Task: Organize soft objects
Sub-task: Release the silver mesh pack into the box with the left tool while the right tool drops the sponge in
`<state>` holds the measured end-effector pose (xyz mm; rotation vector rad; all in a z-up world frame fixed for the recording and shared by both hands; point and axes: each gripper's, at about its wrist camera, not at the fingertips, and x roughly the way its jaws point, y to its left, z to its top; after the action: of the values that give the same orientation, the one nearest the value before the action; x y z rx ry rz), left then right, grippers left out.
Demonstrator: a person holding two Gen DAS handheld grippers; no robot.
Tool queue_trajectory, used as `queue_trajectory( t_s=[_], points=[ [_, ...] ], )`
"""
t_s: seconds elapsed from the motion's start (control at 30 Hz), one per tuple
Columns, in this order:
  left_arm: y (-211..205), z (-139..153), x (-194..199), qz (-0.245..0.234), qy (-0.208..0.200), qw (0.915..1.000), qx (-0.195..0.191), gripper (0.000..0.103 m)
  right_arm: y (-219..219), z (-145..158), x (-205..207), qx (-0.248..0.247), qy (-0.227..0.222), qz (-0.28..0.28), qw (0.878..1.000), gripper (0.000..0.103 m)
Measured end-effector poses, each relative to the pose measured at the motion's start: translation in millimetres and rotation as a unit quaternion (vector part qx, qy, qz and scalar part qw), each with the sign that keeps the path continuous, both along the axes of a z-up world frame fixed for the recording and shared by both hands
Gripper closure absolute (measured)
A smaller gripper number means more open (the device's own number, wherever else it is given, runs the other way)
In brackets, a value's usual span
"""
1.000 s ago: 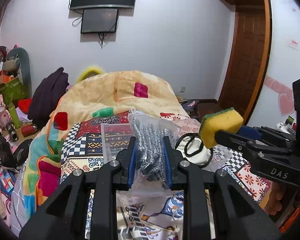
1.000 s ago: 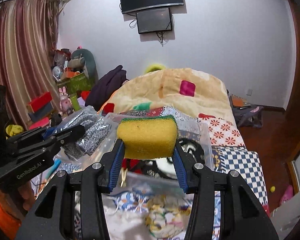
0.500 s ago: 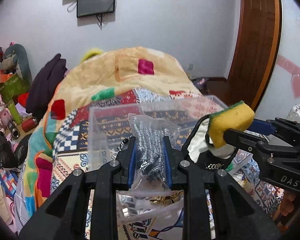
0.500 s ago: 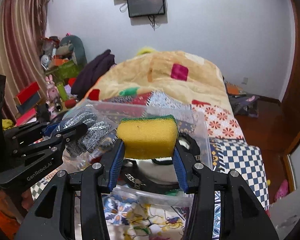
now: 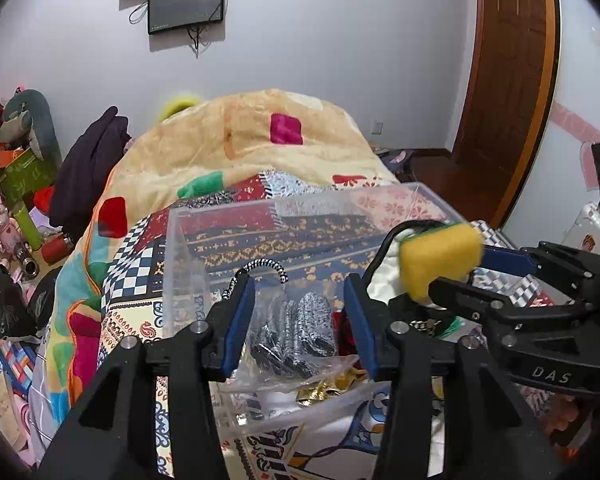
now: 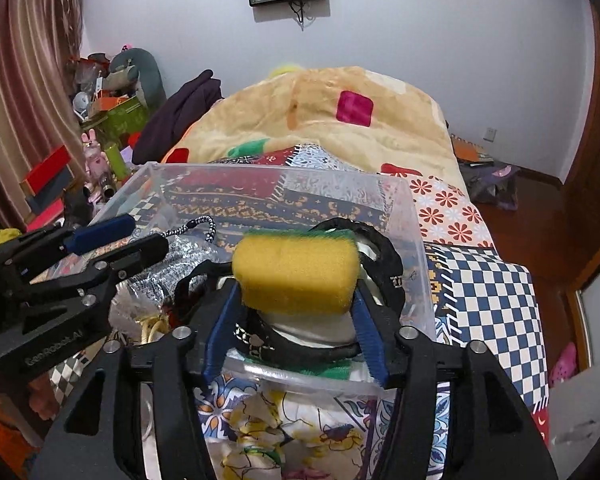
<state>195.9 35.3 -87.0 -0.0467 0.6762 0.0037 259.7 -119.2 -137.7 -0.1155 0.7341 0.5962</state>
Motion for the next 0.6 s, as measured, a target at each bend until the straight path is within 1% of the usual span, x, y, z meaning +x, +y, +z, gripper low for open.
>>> queue_trajectory(
  t_s=[0.1, 0.17, 0.2, 0.27, 0.33, 0.5, 0.53, 0.6],
  points=[
    [-0.4, 11.3, -10.3, 0.000, -0.013, 0.9999, -0.006, 0.048, -4.7, 6.0, -4.8, 0.003, -0.008, -0.002, 1.000, 0.046],
    [-2.0, 18.5, -18.7, -0.001, -0.025, 0.9997, -0.008, 0.042, -10.6, 12.1, -9.1, 0.010, -0.015, -0.003, 1.000, 0.044],
    [-3.0, 22.8, -24.6, -0.001, -0.032, 0.9994, -0.008, 0.040, -15.1, 16.9, -13.1, 0.015, -0.020, -0.004, 1.000, 0.040],
    [-4.6, 28.6, -33.7, -0.004, -0.041, 0.9991, -0.012, 0.035, -20.8, 22.7, -18.4, 0.024, -0.030, -0.007, 0.999, 0.031],
    [-7.2, 32.0, -43.6, -0.008, -0.048, 0.9987, -0.015, 0.032, -28.6, 29.3, -27.5, 0.031, -0.043, -0.012, 0.999, 0.028],
    [-16.2, 27.5, -64.8, -0.019, -0.050, 0.9985, -0.015, 0.025, -43.5, 34.8, -47.4, 0.031, -0.061, -0.018, 0.998, 0.022],
    [-17.1, 24.6, -69.0, -0.021, -0.048, 0.9985, -0.018, 0.023, -46.5, 33.9, -50.9, 0.030, -0.063, -0.019, 0.997, 0.022],
    [-18.8, 18.1, -76.1, -0.023, -0.044, 0.9985, -0.023, 0.021, -51.5, 30.0, -56.5, 0.026, -0.061, -0.019, 0.998, 0.021]
  ],
)
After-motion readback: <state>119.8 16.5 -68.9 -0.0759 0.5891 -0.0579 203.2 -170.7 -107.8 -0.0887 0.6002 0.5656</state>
